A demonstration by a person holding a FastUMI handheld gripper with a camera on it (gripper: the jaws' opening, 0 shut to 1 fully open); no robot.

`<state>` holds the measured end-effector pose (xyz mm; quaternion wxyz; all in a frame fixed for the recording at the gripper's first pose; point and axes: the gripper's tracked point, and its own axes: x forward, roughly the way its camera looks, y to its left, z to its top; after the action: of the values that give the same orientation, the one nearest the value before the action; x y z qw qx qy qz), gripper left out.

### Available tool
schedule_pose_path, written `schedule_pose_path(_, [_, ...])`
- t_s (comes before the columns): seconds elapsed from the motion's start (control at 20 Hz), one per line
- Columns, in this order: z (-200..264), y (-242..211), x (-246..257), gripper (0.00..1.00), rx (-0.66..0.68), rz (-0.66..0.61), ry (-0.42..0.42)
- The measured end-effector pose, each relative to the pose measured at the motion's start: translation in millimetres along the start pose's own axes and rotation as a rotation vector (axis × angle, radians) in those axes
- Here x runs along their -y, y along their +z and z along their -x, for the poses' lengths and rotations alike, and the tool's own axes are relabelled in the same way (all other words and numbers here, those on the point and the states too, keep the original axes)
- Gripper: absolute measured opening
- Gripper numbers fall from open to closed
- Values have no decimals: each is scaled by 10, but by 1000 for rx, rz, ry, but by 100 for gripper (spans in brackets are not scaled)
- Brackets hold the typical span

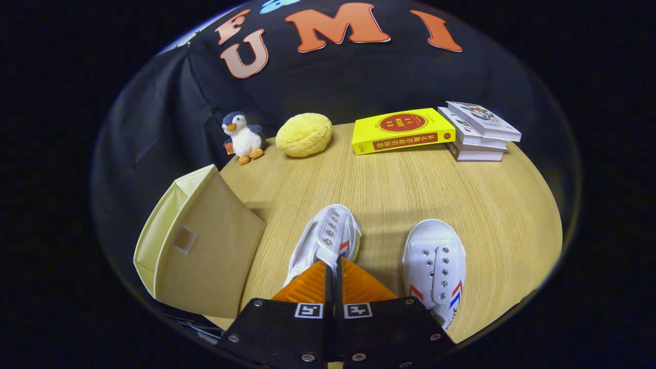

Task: Open the storage box then place both shoes into the box .Put the left shoe in first, then the right shoe, with the right side of both shoes facing outward in a uniform manner.

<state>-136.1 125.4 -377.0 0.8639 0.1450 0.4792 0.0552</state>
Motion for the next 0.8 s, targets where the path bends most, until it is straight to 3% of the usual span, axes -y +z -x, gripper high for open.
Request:
schedule_pose_path(0.15, [17,74,-73,1,25,-3,21])
schedule_pose_path(0.6, [-245,-53,455,3,-3,74,-144])
schedule_pose_path(0.8, [-425,-21,405,8,-18,103,-83])
